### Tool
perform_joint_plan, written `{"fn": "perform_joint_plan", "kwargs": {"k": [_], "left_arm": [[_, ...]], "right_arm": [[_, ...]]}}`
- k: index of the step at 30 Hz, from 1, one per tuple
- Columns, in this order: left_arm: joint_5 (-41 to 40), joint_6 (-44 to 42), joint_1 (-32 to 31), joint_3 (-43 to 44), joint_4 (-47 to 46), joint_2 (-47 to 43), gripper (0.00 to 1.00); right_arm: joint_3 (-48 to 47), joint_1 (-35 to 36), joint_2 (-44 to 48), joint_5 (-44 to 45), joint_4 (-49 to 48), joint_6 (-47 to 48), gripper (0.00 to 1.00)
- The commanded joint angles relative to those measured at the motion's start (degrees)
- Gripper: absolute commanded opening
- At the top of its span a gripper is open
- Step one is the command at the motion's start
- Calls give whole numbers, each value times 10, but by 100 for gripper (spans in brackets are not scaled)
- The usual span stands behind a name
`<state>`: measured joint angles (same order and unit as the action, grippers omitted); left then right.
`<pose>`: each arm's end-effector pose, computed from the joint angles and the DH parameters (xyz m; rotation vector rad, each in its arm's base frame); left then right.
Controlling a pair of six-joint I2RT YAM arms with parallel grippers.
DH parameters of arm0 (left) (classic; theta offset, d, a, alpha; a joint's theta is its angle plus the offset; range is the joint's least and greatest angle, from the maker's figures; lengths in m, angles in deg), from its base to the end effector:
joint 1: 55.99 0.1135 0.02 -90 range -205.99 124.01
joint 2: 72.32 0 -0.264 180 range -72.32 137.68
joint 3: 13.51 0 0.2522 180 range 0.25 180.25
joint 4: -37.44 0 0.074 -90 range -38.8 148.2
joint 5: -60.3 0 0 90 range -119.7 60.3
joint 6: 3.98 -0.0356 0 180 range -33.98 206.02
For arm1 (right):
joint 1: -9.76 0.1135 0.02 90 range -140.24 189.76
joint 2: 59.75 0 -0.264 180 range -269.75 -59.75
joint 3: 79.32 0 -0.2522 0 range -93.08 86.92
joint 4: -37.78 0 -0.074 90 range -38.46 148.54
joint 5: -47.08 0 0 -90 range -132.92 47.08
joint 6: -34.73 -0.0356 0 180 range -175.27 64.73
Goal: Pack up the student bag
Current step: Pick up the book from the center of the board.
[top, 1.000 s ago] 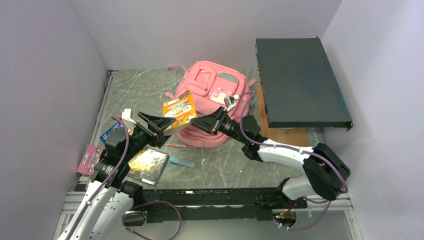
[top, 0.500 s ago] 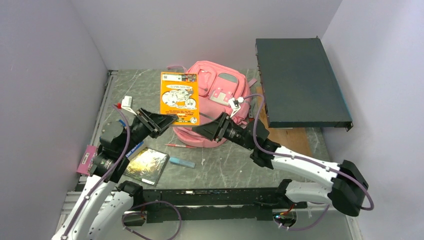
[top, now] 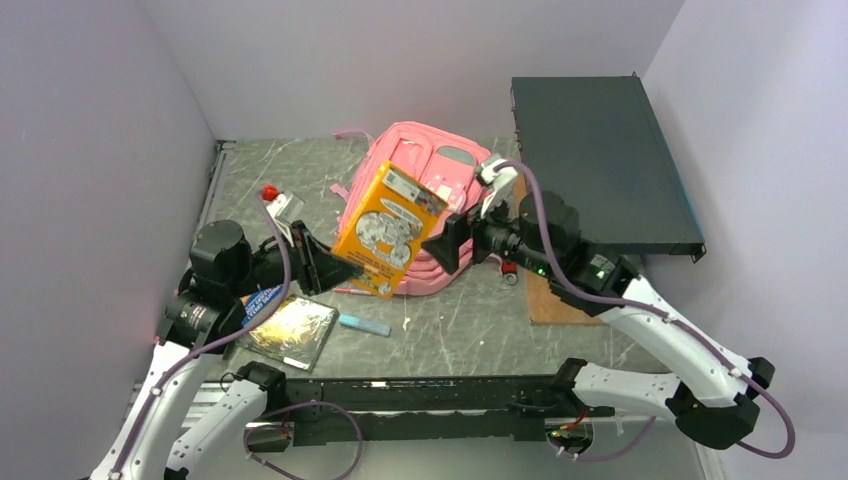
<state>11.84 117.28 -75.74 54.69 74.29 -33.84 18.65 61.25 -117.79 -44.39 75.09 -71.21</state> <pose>0.1165 -0.0669 0.3903 0.4046 1.7875 -1.2555 0.1346 0.1706 0.4148 -0.5947 1.7922 0.8490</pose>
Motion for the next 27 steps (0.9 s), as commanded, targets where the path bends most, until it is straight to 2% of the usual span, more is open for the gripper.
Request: {"fn": "perform_joint_plan", "kwargs": {"k": [1,3,8,13,17,20,24,27], "left_arm": [[108,-150,0,35,52,3,0],[149,-159,0,36,55,13,0],[237,-157,-1,31,45,24,0],[278,-166,-1,32,50,10,0],[308,-155,-1,20,31,-5,0],[309,-154,-1,20,30,-7,0],[312,-135,-1,12,7,-6,0],[300,-119,-1,13,-8,-5,0]], "right_arm": [[-94,-36,-7,80,144,77,100],[-112,-65,-9,31,134,78,100],[-155,-127,-55,-275,122,82,100],[-157,-140,-97,-428,104,58,100],[-80,-146,-103,-615,-38,-55,99],[-39,-146,-100,-685,-123,-127,83],[2,-145,-72,-683,-194,-186,63],[32,-145,-49,-681,-258,-235,36]]}}
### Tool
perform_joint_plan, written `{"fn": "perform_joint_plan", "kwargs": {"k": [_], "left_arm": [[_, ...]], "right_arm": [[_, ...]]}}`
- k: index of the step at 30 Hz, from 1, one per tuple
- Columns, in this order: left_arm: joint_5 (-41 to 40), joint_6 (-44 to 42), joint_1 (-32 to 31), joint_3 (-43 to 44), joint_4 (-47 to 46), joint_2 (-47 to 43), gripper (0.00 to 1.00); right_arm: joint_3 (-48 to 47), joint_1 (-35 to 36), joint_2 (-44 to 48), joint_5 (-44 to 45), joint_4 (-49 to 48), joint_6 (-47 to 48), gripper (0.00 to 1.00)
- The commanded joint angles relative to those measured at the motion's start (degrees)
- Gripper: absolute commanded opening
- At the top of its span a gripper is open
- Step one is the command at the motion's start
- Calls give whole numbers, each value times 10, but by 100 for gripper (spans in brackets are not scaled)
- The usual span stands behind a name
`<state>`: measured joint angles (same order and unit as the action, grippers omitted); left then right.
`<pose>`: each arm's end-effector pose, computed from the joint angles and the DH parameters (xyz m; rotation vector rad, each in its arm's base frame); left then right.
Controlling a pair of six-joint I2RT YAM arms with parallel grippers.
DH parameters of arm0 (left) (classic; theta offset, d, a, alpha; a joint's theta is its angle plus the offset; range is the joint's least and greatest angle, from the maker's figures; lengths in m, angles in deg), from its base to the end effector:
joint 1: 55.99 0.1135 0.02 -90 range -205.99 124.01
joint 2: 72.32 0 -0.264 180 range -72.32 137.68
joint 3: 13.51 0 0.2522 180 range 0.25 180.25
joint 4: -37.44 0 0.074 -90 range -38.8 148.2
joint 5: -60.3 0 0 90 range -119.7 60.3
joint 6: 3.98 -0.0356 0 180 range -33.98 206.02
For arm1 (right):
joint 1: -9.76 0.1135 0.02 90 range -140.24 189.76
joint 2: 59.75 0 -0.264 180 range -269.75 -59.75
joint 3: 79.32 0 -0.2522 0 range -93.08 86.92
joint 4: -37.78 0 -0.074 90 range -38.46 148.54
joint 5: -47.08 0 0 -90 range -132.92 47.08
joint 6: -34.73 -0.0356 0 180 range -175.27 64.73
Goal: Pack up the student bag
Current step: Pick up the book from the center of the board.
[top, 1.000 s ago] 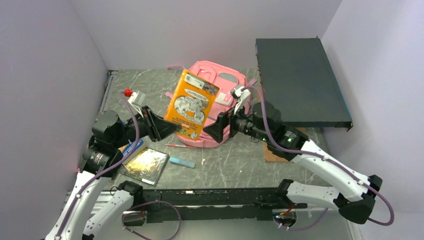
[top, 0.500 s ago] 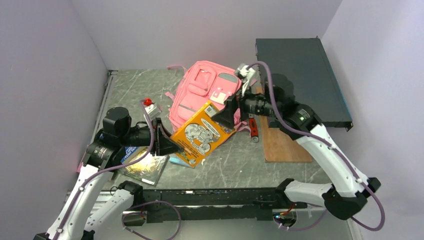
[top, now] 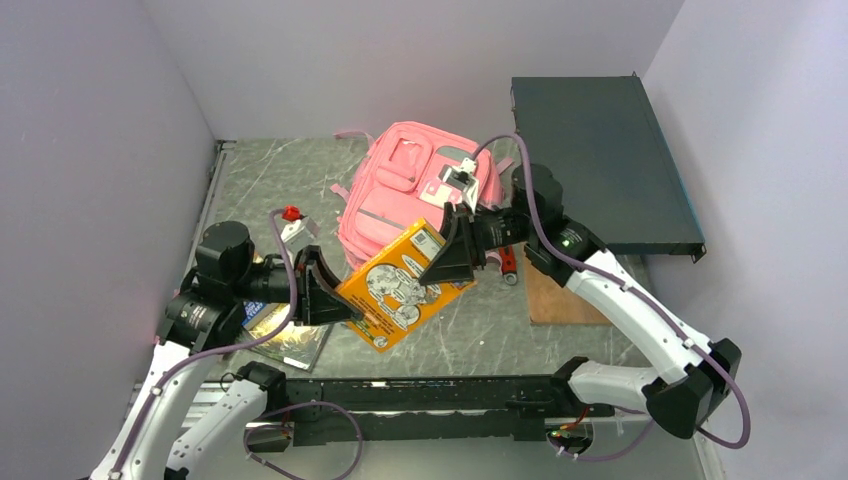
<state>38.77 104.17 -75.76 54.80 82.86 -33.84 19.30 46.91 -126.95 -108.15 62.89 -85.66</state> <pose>0.0979 -0.0704 0.3798 0.9153 1.7118 -1.5353 0.1794 0.1764 0.4018 -1.0562 1.7425 1.7851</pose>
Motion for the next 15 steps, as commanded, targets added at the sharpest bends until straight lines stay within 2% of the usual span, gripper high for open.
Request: {"fn": "perform_joint_plan", "kwargs": {"k": [1,2,3,6,7,11,15], "left_arm": [[20,22,-1,14,-98,-5,0],[5,34,-1,17,-104,-4,4],[-12,53,-1,18,-116,-2,17],[-44,139,-1,-4,-182,-7,91],[-61,179,-1,-22,-221,-14,99],[-111,346,-1,-119,-427,-60,100],[-179,436,-1,-176,-520,-95,99]], "right_arm": [[34,-1,50,-40,-159,-107,24],[43,-2,55,-32,-180,-121,8],[50,-2,61,-19,-194,-131,0],[50,-2,67,35,-200,-147,0],[53,-3,68,47,-225,-168,0],[85,-7,63,85,-393,-317,0],[78,-7,59,140,-375,-316,0]]}}
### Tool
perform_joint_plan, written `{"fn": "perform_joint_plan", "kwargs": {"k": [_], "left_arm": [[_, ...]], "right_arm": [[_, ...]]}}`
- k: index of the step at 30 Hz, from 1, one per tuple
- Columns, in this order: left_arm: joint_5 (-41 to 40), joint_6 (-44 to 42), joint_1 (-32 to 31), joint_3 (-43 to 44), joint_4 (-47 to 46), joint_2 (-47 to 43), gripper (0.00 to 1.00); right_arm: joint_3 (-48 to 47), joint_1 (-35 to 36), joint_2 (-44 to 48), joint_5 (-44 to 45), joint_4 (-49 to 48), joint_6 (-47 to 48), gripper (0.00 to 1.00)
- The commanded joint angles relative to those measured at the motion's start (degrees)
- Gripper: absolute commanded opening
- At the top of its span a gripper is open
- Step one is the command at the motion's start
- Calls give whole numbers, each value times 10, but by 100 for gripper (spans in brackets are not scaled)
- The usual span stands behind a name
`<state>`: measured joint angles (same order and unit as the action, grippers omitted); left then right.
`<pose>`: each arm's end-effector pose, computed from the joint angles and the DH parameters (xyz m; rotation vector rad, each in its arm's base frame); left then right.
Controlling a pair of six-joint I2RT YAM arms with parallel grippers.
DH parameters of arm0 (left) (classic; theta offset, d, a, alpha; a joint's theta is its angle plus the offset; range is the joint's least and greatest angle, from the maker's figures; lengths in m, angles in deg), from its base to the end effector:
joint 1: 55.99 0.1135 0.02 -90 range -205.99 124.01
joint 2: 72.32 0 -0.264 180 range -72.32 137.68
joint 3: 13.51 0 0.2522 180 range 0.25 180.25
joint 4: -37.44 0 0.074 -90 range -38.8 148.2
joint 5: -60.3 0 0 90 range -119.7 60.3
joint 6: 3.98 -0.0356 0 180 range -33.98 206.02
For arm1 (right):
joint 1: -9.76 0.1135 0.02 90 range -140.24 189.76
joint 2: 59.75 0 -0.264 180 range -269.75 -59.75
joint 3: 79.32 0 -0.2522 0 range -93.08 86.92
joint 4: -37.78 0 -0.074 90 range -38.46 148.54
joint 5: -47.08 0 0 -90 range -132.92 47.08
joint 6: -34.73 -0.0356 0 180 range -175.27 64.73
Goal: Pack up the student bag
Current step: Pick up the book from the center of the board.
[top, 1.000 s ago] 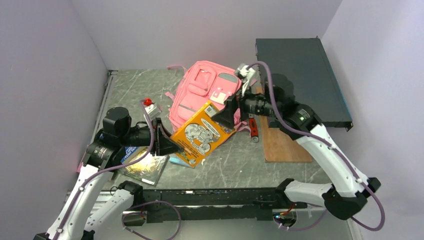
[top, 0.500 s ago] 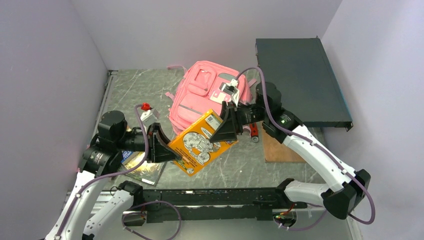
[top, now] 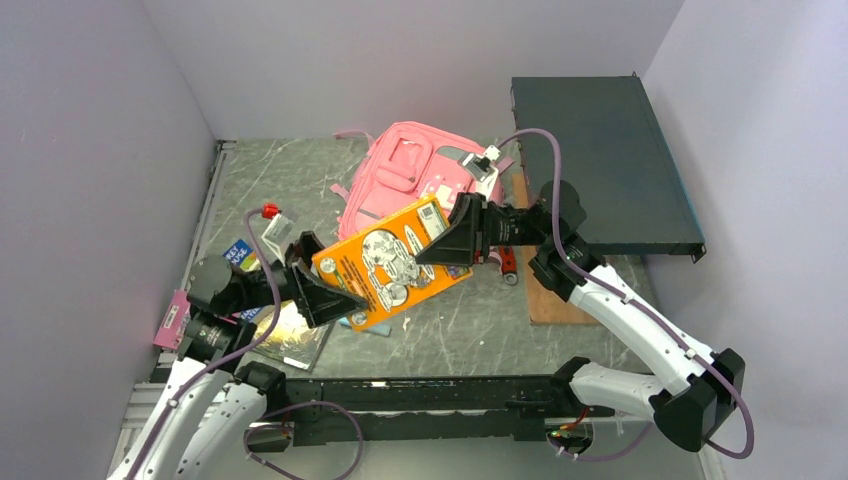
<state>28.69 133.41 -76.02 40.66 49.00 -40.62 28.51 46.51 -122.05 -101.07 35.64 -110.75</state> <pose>0.1018 -0.0694 0.3662 0.5955 1.6004 -1.6079 0.1714 0.1657 0.4098 -0.7708 1.6443 1.9096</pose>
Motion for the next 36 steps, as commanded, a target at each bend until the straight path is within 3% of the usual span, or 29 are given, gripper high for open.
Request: {"fn": "perform_joint_plan", "kwargs": {"k": [1,6,13,15,18,20,22,24,28,32,36], "left_arm": [[-95,154,2,-39,-189,-34,98],[-165,170,2,-40,-203,-47,84],[-178,177,2,-20,-193,-3,75],[-163,187,2,-18,-215,15,57],[-149,157,2,2,-186,31,19],[-166,95,2,30,-95,28,2],[-224,2,2,75,70,10,0],[-329,-75,2,134,193,-14,0],[-563,-163,2,214,360,-63,0],[-757,-158,2,243,464,-102,0],[-850,-118,2,226,528,-121,0]], "right_arm": [[-14,-3,9,82,-95,-65,0],[17,-2,-9,89,-163,-115,0],[17,14,-11,127,-109,-87,0],[13,14,-9,144,-97,-75,0],[1,14,-4,176,-36,-30,3],[-6,14,7,219,39,18,28],[-12,14,24,309,129,83,57],[-20,13,40,372,202,128,77],[-31,14,51,448,274,195,91],[-21,16,45,459,279,219,95],[-9,47,22,480,271,255,98]]}}
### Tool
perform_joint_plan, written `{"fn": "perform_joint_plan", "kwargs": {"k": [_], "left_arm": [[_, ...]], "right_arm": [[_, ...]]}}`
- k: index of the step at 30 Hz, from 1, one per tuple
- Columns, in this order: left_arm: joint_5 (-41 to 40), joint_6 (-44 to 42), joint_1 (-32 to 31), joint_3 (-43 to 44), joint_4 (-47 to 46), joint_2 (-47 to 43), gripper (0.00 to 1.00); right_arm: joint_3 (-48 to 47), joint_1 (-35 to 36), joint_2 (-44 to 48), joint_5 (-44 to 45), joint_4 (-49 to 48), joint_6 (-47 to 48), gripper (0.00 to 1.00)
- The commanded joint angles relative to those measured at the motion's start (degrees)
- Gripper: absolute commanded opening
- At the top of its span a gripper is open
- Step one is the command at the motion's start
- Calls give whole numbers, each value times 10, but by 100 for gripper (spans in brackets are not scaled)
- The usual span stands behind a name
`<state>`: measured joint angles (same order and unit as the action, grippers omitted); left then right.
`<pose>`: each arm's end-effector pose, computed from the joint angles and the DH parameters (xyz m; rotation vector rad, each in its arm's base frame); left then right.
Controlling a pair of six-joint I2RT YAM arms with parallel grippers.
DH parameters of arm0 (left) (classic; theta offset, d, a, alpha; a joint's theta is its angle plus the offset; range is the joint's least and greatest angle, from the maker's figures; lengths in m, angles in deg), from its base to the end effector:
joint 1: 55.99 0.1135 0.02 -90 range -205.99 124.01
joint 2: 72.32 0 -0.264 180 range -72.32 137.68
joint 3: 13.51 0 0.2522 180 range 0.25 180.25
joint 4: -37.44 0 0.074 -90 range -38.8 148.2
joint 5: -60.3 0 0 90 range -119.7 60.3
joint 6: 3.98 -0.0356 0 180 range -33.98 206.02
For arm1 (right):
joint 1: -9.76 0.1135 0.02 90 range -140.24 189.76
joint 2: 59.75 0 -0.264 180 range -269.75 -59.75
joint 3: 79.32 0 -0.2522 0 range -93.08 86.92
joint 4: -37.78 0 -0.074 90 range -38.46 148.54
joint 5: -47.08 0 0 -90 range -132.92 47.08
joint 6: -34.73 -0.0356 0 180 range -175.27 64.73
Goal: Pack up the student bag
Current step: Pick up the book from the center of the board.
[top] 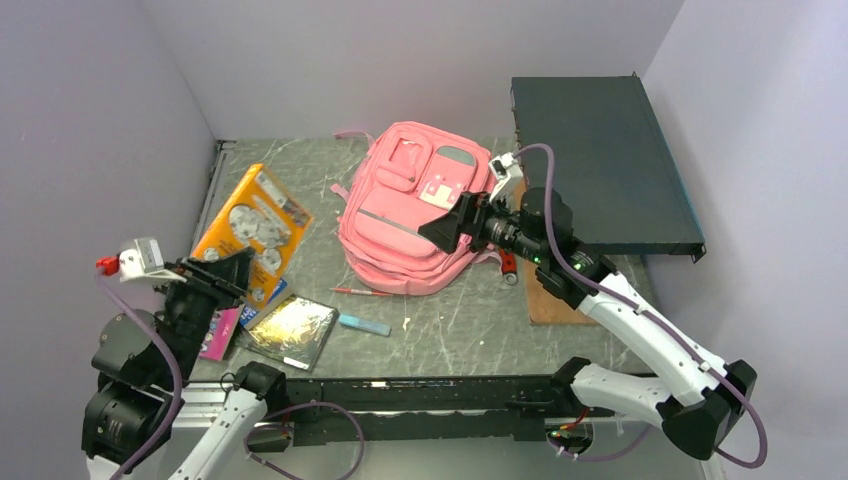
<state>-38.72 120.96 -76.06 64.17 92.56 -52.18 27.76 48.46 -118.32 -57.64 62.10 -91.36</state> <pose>0.0175 -0.0004 0.4218 -0.3289 1.5292 -0.6420 0.1765 0.1530 0.3825 -0.2467 1.8754 1.1518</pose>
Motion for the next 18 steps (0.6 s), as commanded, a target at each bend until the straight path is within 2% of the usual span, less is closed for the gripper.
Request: {"fn": "perform_joint_plan", "kwargs": {"k": [1,4,7,10,13,18], "left_arm": [[-173,13,3,-19,95,-7,0],[-144,20,2,-43,96,1,0],[-143,23,2,-69,94,12,0],[-160,17,2,-100,86,17,0],[-178,7,2,-126,73,20,0],[-224,-28,2,-149,59,36,0]], "right_arm": [[-8,47,-25,63,13,76,98],[-45,124,-66,156,55,128,96],[-88,172,-127,235,93,172,89],[-106,184,-175,253,108,200,78],[-111,189,-215,251,101,233,64],[-126,196,-281,259,72,268,53]]}}
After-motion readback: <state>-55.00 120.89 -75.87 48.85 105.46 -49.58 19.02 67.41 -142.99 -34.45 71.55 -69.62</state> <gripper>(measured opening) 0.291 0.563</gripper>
